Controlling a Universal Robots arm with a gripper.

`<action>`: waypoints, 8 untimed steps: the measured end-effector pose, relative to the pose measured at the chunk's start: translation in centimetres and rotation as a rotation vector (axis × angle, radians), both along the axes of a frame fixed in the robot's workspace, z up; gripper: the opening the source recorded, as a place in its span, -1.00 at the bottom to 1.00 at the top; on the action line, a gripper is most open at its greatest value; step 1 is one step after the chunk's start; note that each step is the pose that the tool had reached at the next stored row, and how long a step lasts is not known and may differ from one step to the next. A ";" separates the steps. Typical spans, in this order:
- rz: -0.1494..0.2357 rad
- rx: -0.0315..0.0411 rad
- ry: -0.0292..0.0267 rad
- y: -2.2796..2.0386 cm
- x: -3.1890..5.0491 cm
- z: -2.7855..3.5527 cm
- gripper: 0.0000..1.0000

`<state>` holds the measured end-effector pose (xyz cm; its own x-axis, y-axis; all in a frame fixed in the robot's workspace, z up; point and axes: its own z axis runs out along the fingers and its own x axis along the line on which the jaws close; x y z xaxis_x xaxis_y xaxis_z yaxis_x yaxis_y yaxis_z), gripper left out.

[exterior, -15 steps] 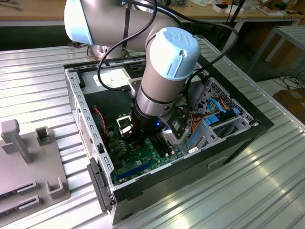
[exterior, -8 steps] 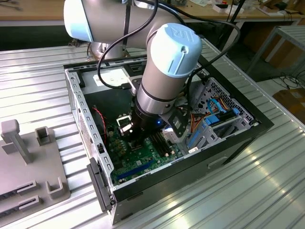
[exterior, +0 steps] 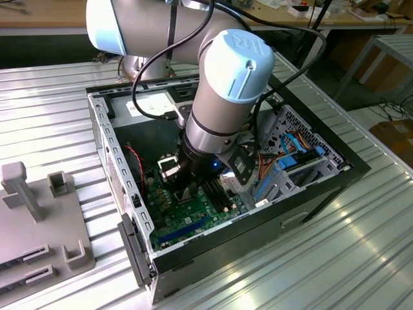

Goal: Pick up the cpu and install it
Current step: 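Place the cpu into insertion slot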

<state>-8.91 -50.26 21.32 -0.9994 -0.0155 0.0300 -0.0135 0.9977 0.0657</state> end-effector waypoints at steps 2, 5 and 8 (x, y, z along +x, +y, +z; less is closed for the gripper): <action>0.000 -0.0002 0.0000 0.02 0.00 0.00 -0.08; -0.004 -0.0003 -0.0001 0.52 0.00 0.00 -0.08; -0.018 -0.0001 -0.0001 0.68 -0.07 -0.20 -0.08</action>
